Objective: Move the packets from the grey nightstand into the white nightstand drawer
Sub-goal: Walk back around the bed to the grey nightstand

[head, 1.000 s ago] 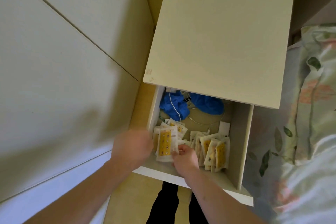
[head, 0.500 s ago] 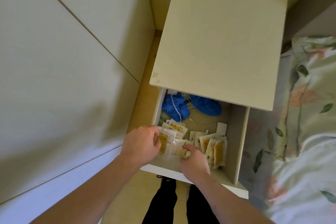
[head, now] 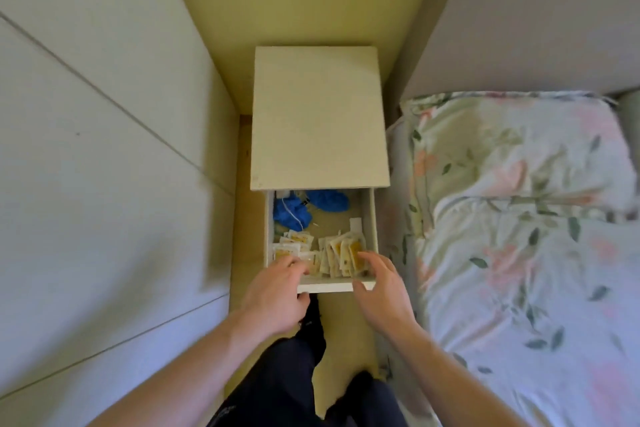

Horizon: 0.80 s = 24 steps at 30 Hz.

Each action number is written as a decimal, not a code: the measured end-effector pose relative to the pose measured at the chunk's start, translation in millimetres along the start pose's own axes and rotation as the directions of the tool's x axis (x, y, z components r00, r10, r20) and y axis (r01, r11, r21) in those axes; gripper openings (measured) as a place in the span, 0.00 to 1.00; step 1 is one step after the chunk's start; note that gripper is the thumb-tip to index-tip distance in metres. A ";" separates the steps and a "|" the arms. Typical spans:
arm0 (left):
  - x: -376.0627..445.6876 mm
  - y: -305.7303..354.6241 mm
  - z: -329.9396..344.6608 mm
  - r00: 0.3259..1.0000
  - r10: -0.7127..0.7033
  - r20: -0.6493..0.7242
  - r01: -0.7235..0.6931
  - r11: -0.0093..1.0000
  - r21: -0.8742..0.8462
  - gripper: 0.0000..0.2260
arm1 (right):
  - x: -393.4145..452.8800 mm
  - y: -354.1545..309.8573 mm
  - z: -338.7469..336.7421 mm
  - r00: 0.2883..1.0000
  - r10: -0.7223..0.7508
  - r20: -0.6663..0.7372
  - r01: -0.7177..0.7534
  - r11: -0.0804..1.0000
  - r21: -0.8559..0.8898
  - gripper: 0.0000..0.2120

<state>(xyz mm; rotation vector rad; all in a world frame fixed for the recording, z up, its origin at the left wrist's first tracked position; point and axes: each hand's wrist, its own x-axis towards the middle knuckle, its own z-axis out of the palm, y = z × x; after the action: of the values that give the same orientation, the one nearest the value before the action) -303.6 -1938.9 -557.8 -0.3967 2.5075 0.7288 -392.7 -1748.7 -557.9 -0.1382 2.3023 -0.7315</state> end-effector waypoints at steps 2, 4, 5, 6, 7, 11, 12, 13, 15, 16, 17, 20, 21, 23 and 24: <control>-12.6 23.8 -15.8 0.997 0.079 0.000 -0.079 0.995 0.054 0.22 | -32.7 2.4 -17.0 0.997 -0.003 -0.076 0.007 0.999 0.054 0.26; -25.9 51.9 -27.9 0.985 0.174 0.013 -0.174 0.978 0.112 0.22 | -68.1 10.5 -30.3 0.987 0.006 -0.162 0.010 0.995 0.102 0.25; -32.4 66.7 -32.4 0.976 0.218 0.022 -0.218 0.966 0.135 0.22 | -86.7 16.8 -35.8 0.980 0.015 -0.198 0.010 0.993 0.120 0.25; -38.5 82.3 -36.6 0.964 0.263 0.029 -0.264 0.951 0.158 0.22 | -105.0 23.7 -41.0 0.971 0.026 -0.238 0.008 0.990 0.142 0.25; -45.4 99.5 -39.4 0.950 0.311 0.035 -0.312 0.933 0.177 0.21 | -124.2 32.5 -46.4 0.960 0.041 -0.277 0.005 0.987 0.162 0.25; -85.5 171.5 -32.1 0.852 0.520 0.051 -0.517 0.824 0.232 0.18 | -213.3 78.9 -63.4 0.900 0.137 -0.414 -0.028 0.966 0.257 0.27; -99.8 190.4 -25.2 0.820 0.569 0.057 -0.564 0.788 0.245 0.18 | -239.8 93.0 -65.6 0.877 0.163 -0.453 -0.032 0.959 0.283 0.27; -115.7 209.4 -16.2 0.788 0.613 0.064 -0.606 0.752 0.258 0.18 | -266.9 108.0 -66.6 0.850 0.183 -0.494 -0.027 0.951 0.307 0.27; -153.4 245.1 7.8 0.721 0.690 0.067 -0.677 0.679 0.283 0.19 | -323.7 142.0 -64.7 0.793 0.224 -0.567 -0.022 0.940 0.341 0.28; -174.3 261.2 23.0 0.689 0.720 0.076 -0.706 0.645 0.292 0.19 | -353.7 159.8 -61.5 0.765 0.251 -0.593 -0.026 0.932 0.362 0.28; -195.7 275.6 39.4 0.661 0.744 0.096 -0.732 0.613 0.298 0.20 | -385.2 177.5 -56.8 0.736 0.279 -0.617 -0.030 0.924 0.382 0.28; -261.3 314.2 91.0 0.568 0.806 0.169 -0.810 0.511 0.288 0.22 | -484.7 227.7 -35.5 0.636 0.372 -0.676 -0.044 0.892 0.450 0.28; -283.6 326.7 108.6 0.535 0.822 0.197 -0.834 0.477 0.278 0.22 | -518.2 243.1 -26.7 0.598 0.406 -0.691 -0.052 0.880 0.473 0.28; -331.0 352.6 144.0 0.456 0.851 0.260 -0.882 0.393 0.261 0.23 | -584.0 272.6 -9.0 0.527 0.478 -0.703 -0.080 0.851 0.519 0.28; -355.5 365.9 161.3 0.408 0.865 0.293 -0.905 0.342 0.253 0.24 | -615.1 286.2 -1.0 0.492 0.512 -0.704 -0.096 0.836 0.540 0.28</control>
<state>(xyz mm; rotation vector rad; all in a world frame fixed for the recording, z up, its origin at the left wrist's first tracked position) -92.2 -1501.7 -333.1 1.2757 2.5163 0.5383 94.7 -1328.1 -344.0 1.0726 2.7985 -1.2867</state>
